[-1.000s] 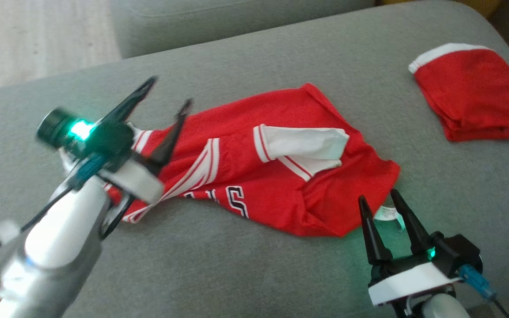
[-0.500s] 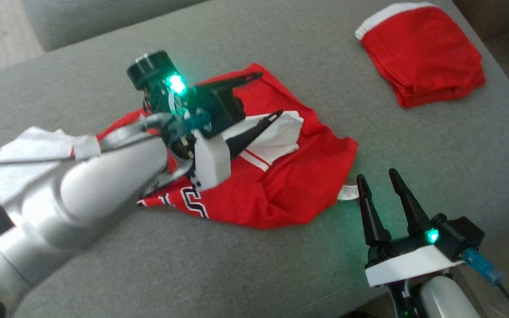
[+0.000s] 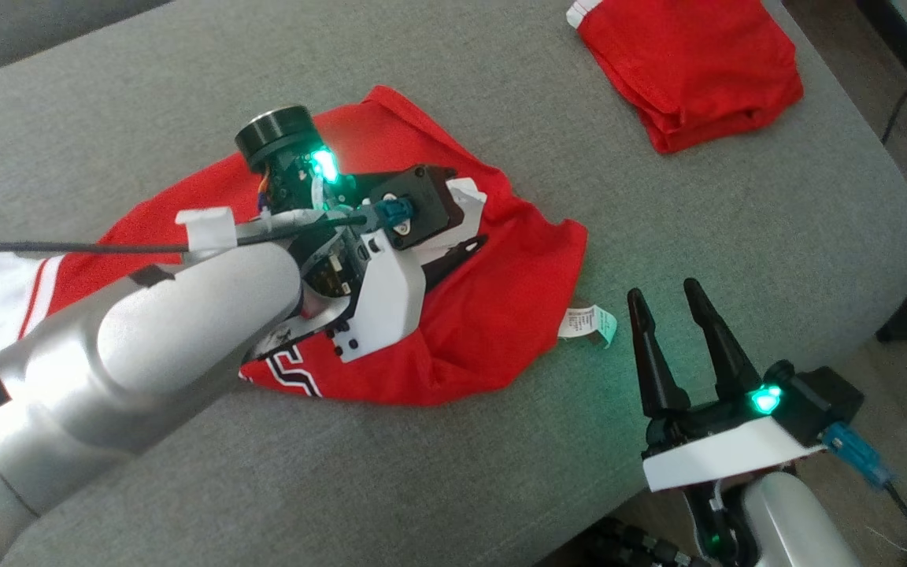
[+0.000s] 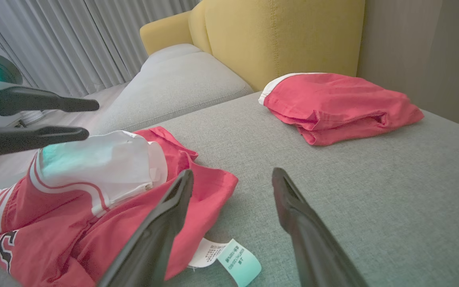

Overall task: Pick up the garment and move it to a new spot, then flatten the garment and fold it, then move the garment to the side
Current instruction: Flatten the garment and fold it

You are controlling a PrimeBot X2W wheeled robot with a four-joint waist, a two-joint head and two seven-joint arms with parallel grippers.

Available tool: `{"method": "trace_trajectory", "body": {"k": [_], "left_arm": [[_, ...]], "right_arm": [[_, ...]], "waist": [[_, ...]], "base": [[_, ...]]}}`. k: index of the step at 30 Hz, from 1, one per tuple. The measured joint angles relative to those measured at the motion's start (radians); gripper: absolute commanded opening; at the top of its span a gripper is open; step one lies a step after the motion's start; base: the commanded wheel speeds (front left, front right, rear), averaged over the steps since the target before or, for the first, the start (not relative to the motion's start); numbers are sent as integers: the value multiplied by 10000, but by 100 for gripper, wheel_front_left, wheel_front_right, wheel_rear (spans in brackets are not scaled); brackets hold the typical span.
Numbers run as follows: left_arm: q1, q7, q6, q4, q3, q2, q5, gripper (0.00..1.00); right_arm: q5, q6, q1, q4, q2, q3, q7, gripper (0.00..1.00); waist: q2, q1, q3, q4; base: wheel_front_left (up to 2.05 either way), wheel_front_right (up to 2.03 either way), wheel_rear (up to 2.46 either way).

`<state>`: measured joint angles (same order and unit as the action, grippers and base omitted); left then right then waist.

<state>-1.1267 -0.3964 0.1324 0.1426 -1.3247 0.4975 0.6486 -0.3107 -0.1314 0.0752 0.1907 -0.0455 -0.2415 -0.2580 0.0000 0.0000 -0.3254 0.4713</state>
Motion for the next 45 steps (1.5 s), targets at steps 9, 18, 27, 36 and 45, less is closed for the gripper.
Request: {"method": "trace_trajectory", "body": {"k": [9,18,27,36,45], "left_arm": [[37,-86,0,-29,0,81,-495,100],[-140,-86,0,71,2,54,-1283,100],[-176,-82,0,313,4,10,-1572,100],[-375,-245,0,-19,2,-82,-1628,0],[-1611,1923,0,77,-12,-291,-1064,0]], "right_arm": [[-186,0,189,-56,0,-113,0,100],[-430,0,443,-79,0,-272,0,100],[-516,0,453,-100,2,-389,0,100],[-589,0,454,-71,2,-385,0,100],[-8,0,405,268,2,19,0,100]], "waist": [[0,0,-510,213],[0,1,-975,417],[0,0,-1208,600],[0,0,-1245,543],[0,0,-704,-348]], "base": [[0,0,0],[0,0,0],[0,0,0],[0,0,0],[0,0,0]]}}
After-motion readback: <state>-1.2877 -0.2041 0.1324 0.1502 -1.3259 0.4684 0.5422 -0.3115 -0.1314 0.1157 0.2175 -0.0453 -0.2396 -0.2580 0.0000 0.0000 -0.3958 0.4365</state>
